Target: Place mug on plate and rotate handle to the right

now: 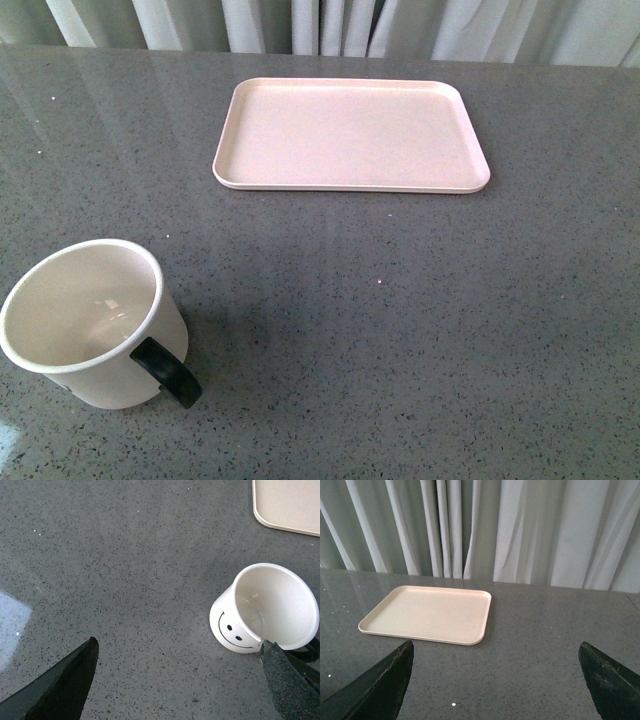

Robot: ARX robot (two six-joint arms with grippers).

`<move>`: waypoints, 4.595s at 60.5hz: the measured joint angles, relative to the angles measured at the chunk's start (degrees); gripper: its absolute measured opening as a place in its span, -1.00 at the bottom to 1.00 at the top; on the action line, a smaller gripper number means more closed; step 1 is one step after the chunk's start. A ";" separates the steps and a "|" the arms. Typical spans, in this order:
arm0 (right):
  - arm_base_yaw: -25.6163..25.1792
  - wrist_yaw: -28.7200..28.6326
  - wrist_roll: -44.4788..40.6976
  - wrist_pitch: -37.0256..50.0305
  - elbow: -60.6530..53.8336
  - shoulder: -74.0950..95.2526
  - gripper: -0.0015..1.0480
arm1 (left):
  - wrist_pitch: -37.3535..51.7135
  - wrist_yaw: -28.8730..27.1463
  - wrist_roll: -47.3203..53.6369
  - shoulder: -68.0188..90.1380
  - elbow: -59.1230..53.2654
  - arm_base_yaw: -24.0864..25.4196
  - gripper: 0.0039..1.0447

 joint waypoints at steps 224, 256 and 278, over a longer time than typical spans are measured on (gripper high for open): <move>0.00 0.00 0.00 0.00 0.00 0.00 0.82 | 10.19 9.90 11.45 88.85 67.67 -19.04 -0.96; 0.00 0.00 0.00 0.00 0.00 0.00 0.82 | 2.97 10.82 8.72 105.02 89.20 -22.21 -0.96; 0.00 0.00 0.00 0.00 0.00 0.00 0.82 | 0.50 11.13 7.98 109.72 95.86 -22.62 -0.96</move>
